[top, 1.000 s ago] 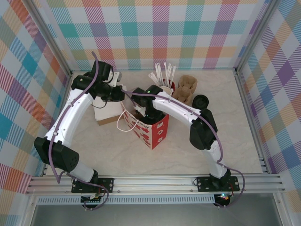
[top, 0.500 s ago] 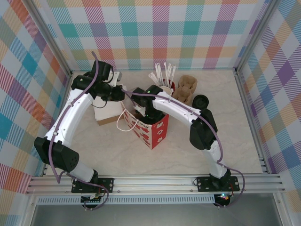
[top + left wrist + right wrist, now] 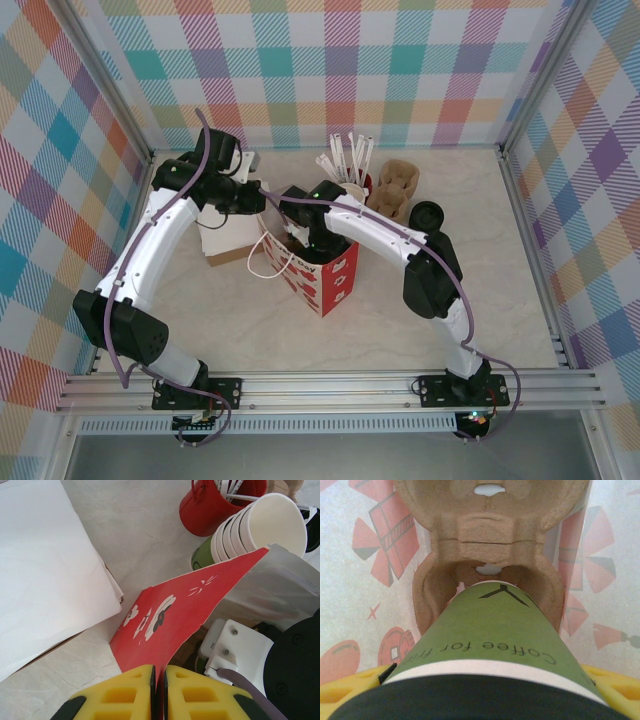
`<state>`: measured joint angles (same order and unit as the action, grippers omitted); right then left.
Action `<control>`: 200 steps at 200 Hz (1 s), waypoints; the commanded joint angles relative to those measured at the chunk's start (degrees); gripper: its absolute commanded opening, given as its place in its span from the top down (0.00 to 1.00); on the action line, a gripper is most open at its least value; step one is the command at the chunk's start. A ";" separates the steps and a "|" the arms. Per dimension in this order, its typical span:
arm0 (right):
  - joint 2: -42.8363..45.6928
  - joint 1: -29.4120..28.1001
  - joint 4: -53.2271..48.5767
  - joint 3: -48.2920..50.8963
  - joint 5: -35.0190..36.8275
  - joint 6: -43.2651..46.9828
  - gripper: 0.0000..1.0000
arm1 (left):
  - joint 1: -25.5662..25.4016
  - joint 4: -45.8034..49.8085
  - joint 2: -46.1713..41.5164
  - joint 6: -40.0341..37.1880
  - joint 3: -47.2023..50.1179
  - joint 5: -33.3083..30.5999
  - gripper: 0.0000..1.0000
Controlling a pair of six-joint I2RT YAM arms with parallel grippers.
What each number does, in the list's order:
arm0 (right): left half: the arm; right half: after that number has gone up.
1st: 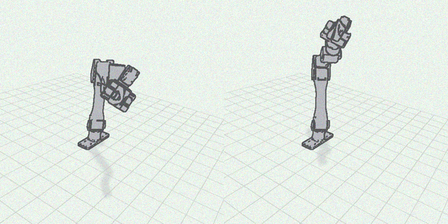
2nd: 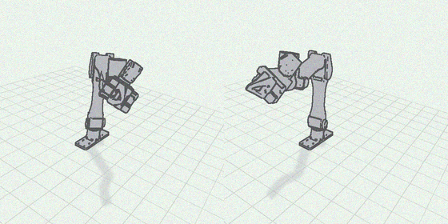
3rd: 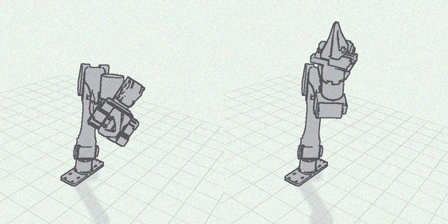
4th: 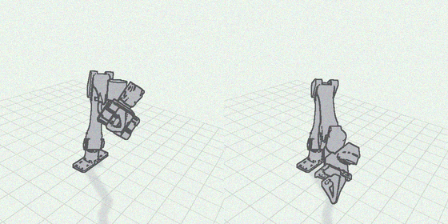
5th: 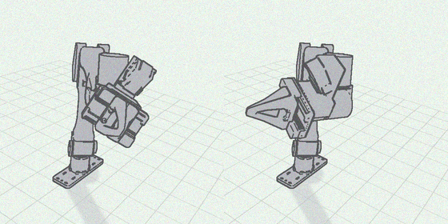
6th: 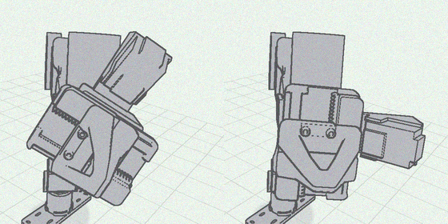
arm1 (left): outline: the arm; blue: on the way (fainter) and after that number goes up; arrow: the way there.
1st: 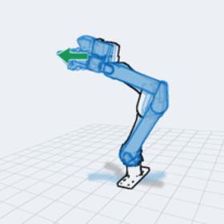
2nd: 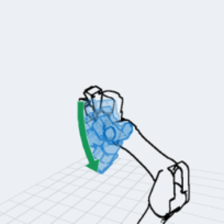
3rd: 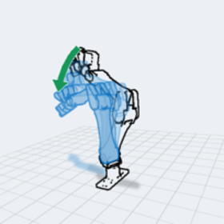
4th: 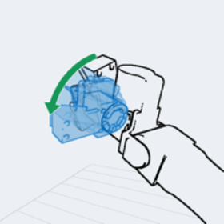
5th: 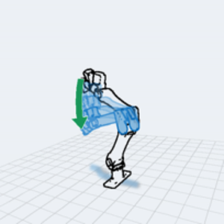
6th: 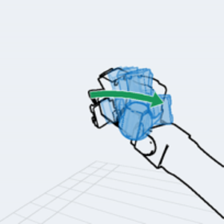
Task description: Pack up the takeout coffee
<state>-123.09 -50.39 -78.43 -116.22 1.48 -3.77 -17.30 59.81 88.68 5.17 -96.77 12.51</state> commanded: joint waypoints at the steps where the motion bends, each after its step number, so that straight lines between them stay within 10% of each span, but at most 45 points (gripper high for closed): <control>1: -0.39 -0.27 0.21 0.29 -0.95 0.34 0.30 | 0.69 -0.22 0.79 0.37 0.44 1.28 0.87; 200: 0.05 -0.26 1.69 1.39 -0.94 0.34 0.29 | 0.69 -0.22 0.85 0.46 0.53 1.22 0.87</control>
<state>-123.09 -50.39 -77.19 -115.59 1.45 -3.77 -17.30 59.79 88.88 5.17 -96.77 12.51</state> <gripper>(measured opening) 0.840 0.134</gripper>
